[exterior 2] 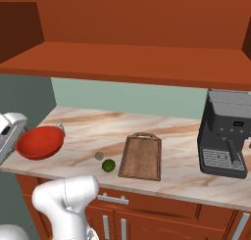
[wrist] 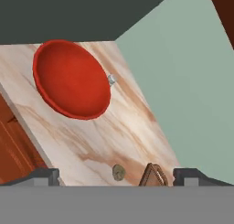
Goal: Open the cabinet. Place the bowl and condiment on the counter. Then place the lime and garlic on the cutting board.
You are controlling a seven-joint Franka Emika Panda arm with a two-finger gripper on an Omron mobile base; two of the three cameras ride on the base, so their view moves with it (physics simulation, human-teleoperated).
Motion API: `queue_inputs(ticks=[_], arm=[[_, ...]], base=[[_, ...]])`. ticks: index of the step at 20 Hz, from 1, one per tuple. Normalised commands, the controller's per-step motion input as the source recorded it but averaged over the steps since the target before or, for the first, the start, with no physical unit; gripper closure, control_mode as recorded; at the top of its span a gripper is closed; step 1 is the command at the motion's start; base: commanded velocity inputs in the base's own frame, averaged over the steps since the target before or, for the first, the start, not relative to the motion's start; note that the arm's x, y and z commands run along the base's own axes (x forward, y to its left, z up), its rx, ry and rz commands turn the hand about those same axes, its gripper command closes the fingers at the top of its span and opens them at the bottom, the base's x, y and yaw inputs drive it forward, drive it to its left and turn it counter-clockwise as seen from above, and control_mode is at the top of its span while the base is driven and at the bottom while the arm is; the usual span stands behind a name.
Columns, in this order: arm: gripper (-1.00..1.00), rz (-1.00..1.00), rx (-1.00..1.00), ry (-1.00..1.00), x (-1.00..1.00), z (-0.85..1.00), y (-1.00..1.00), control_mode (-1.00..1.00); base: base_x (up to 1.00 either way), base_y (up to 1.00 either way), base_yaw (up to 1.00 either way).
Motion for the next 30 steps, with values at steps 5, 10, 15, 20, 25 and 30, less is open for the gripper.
queue_inputs(ticks=[5,10,15,20,25,30], arm=[[-1.00,-0.10,0.14,0.01,0.00,0.05,-0.49,-1.00],[-1.00,-0.06,0.15,0.13,0.01,0.24,-0.35,-1.00],[-1.00,0.00,0.01,0.33,0.02,0.06,-0.21,-1.00],[-1.00,-0.01,0.04,0.09,0.00,0.00,-0.31,-1.00],[-1.00,-0.04,0.04,0.01,0.00,0.00,-0.34,-1.00],[-1.00,-0.02,0.07,0.00,0.00,-0.02,-0.47,-1.00]], base=[[0.00,0.00,0.00],[0.00,0.00,0.00],[0.00,0.00,0.00],[0.00,0.00,0.00],[0.00,0.00,0.00],[0.00,0.00,0.00]])
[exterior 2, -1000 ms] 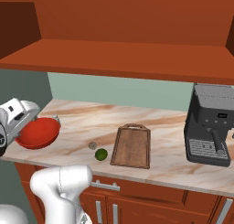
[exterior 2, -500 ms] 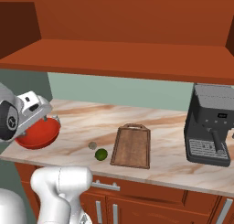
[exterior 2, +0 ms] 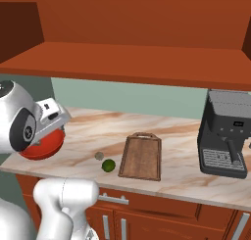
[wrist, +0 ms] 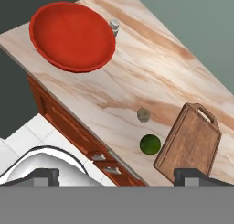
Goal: Open the cabinet. Place the bowl and condiment on the counter. Then place the lime and garlic on the cutting board.
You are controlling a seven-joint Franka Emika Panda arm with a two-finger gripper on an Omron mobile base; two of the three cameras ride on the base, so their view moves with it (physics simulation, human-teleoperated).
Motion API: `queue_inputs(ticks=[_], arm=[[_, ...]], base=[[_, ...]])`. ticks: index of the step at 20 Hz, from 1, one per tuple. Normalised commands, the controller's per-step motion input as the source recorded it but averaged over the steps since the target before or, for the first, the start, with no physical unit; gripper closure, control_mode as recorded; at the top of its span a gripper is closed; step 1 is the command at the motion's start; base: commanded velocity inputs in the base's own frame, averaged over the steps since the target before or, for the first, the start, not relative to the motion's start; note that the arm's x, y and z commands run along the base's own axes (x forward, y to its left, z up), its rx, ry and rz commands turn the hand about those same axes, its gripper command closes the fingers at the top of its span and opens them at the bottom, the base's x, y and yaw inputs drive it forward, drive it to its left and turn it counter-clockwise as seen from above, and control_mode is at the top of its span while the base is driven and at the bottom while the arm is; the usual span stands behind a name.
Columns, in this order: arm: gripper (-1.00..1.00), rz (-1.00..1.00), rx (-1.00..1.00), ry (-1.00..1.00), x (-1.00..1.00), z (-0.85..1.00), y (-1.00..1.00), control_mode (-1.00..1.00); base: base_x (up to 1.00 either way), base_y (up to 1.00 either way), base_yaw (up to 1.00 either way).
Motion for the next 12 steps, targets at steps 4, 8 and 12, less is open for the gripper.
queue_inputs(ticks=[4,8,12], arm=[[-1.00,0.00,0.06,0.00,0.02,-0.03,-0.40,-1.00],[-1.00,-0.02,0.05,0.01,0.16,0.00,-0.26,-1.00],[-1.00,-0.04,0.02,0.06,0.09,0.00,-0.11,-1.00]], base=[[0.00,0.00,0.00],[0.00,0.00,0.00],[0.00,0.00,0.00]])
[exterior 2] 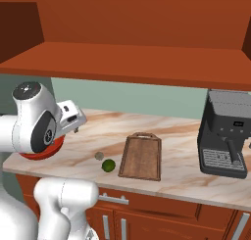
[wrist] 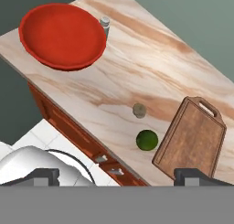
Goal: Open the cabinet. Place the bowl and condiment on the counter. Then place the lime and garlic on the cutting board.
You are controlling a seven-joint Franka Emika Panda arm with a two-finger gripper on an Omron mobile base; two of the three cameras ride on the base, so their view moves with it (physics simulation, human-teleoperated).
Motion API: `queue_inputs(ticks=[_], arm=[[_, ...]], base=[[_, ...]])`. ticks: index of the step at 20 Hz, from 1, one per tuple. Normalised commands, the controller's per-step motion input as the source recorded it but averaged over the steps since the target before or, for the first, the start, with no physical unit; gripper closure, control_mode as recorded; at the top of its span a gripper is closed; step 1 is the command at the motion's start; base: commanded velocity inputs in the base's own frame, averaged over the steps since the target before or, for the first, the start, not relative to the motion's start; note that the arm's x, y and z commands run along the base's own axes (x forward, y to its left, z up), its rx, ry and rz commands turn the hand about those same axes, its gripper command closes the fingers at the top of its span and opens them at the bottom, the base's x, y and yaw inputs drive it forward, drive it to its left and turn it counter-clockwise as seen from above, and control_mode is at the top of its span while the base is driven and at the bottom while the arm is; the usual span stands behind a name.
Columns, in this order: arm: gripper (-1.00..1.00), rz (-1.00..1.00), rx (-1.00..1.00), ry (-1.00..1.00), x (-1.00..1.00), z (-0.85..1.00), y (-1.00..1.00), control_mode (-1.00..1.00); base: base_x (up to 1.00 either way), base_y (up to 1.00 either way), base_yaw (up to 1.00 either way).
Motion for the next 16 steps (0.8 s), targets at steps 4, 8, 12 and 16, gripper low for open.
queue_inputs(ticks=[4,8,12,16], arm=[[-1.00,-0.02,0.00,0.08,0.08,0.00,0.00,-1.00],[-1.00,-0.02,0.00,0.15,0.20,0.00,0.00,-1.00],[-1.00,-0.01,0.00,0.13,0.26,-0.04,0.00,-1.00],[-1.00,0.00,0.00,0.10,0.28,-0.19,0.00,-1.00]], base=[[0.00,0.00,0.00],[0.00,0.00,0.00],[0.00,0.00,0.00],[0.00,0.00,0.00]])
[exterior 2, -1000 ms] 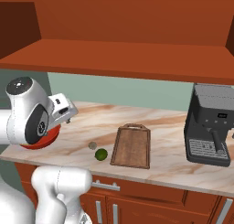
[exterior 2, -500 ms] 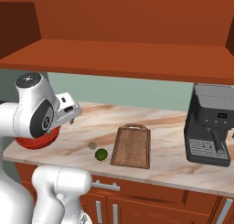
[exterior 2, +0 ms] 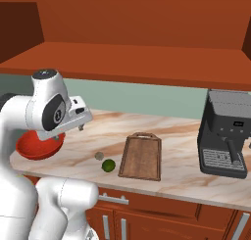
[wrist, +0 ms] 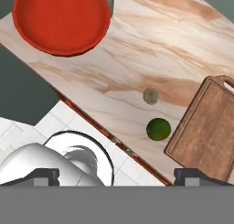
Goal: Open the cabinet. Place the bowl and condiment on the counter. Then place the lime and garlic on the cutting board.
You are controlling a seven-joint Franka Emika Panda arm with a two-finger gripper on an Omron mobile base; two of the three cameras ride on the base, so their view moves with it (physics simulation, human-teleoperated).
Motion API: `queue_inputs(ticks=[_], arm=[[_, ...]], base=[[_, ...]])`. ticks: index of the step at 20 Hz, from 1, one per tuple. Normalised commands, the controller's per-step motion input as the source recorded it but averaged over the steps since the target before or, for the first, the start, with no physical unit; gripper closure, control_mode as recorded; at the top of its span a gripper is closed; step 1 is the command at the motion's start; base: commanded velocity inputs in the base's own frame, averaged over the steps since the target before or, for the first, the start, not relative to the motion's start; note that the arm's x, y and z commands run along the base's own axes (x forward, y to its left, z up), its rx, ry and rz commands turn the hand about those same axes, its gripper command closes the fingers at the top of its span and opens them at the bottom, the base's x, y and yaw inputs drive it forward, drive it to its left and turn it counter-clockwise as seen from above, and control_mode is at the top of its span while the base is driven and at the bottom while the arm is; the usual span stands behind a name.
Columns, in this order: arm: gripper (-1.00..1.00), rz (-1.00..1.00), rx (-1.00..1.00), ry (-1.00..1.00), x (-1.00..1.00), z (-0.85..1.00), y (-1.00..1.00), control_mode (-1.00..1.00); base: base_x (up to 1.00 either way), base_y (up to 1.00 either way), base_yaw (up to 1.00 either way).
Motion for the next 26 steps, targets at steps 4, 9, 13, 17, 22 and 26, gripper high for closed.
queue_inputs(ticks=[4,9,13,17,22,26], arm=[[-1.00,0.00,0.00,0.10,0.25,-0.29,0.00,-1.00],[-1.00,0.00,0.00,0.08,0.19,-0.40,0.00,-1.00],[-1.00,0.00,0.00,0.07,0.07,-0.43,0.00,-1.00],[-1.00,0.00,0.01,0.04,0.05,-0.27,0.00,-1.00],[-1.00,-0.04,0.04,0.00,0.02,-0.17,-0.08,-1.00],[-1.00,-0.06,0.03,0.00,0.10,-0.21,-0.11,-1.00]], base=[[0.00,0.00,0.00],[0.00,0.00,0.00],[0.00,0.00,0.00],[0.00,0.00,0.00],[0.00,0.00,0.00],[0.00,0.00,0.00]])
